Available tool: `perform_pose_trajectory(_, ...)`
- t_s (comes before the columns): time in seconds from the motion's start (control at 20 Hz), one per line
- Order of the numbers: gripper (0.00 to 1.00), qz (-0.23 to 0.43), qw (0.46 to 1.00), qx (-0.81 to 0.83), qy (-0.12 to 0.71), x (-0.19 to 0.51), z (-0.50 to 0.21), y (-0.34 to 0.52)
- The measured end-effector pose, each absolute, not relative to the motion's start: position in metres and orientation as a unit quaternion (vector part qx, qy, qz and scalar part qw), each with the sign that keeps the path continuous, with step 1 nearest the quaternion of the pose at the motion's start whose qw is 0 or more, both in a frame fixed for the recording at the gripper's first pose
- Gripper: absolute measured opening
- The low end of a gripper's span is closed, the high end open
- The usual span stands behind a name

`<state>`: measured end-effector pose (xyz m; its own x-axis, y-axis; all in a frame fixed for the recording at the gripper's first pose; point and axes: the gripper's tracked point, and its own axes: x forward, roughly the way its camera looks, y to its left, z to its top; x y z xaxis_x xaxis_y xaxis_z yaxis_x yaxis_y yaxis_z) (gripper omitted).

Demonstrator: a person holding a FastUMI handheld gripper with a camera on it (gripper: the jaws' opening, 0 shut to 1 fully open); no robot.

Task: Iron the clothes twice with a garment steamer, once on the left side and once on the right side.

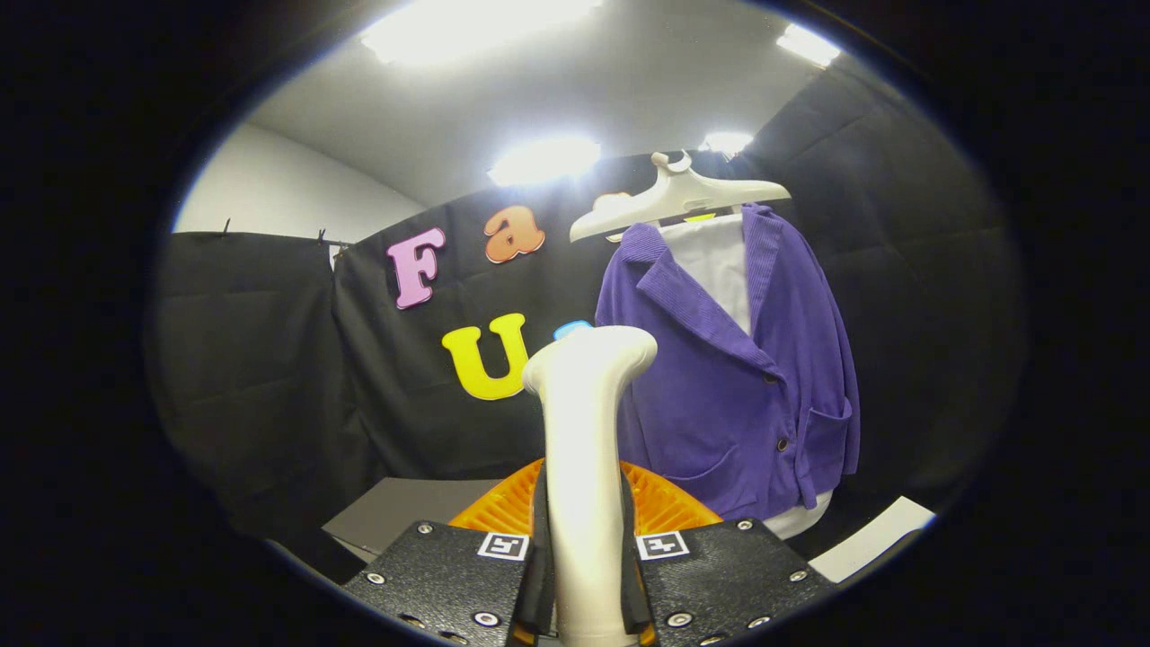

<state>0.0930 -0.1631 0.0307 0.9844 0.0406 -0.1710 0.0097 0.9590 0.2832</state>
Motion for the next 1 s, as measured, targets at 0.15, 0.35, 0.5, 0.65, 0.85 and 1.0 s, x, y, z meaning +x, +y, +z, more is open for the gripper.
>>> perform_pose_trajectory(0.15, 0.29, -0.011, 0.985, 0.151, 0.079, 0.125, 0.04, -0.18)
perform_pose_trajectory(0.35, 0.29, -0.021, 0.985, 0.16, 0.064, 0.158, 0.045, -0.192)
perform_pose_trajectory(0.5, 0.29, -0.034, 0.985, 0.157, 0.058, 0.18, 0.042, -0.202)
perform_pose_trajectory(0.65, 0.29, -0.048, 0.983, 0.166, 0.054, 0.191, 0.038, -0.214)
perform_pose_trajectory(0.85, 0.29, -0.072, 0.978, 0.186, 0.059, 0.196, 0.012, -0.235)
perform_pose_trajectory(1.0, 0.29, -0.079, 0.977, 0.186, 0.071, 0.192, -0.012, -0.243)
